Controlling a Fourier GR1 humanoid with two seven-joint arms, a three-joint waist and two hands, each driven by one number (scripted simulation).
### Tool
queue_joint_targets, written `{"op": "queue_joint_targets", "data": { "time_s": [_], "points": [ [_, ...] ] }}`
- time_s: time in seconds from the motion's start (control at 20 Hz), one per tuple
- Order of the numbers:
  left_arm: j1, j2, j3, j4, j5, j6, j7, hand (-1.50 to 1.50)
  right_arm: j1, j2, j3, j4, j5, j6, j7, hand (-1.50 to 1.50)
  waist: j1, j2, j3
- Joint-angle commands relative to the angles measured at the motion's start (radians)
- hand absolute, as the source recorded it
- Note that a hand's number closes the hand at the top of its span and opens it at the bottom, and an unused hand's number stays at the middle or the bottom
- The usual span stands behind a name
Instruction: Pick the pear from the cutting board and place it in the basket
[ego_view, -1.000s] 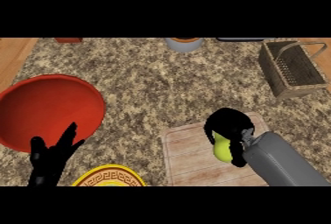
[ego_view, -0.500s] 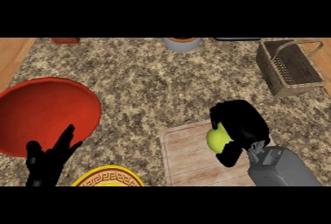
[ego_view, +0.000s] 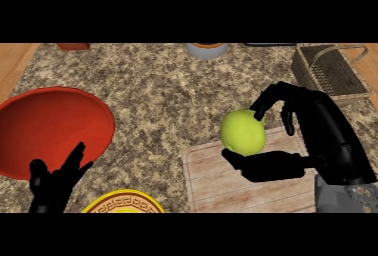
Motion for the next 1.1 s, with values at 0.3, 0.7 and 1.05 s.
{"op": "queue_joint_targets", "data": {
  "time_s": [0.3, 0.7, 1.05],
  "points": [
    [0.006, -0.041, -0.028, 0.083, -0.021, -0.01, 0.001, 0.0, -0.415, -0.155, -0.394, -0.06, -0.174, 0.129, 0.346, 1.5, 0.026, 0.011, -0.012],
    [-0.014, -0.035, -0.016, 0.082, -0.035, -0.011, 0.019, 0.0, -0.655, -0.398, -0.599, 0.273, -0.292, 0.148, 0.318, 1.5, 0.036, 0.015, -0.011],
    [0.001, -0.029, -0.003, 0.086, -0.025, -0.053, -0.008, 0.0, -0.63, -0.524, -0.611, 0.546, -0.245, 0.118, 0.083, 1.5, 0.051, 0.021, -0.01]
  ]
}}
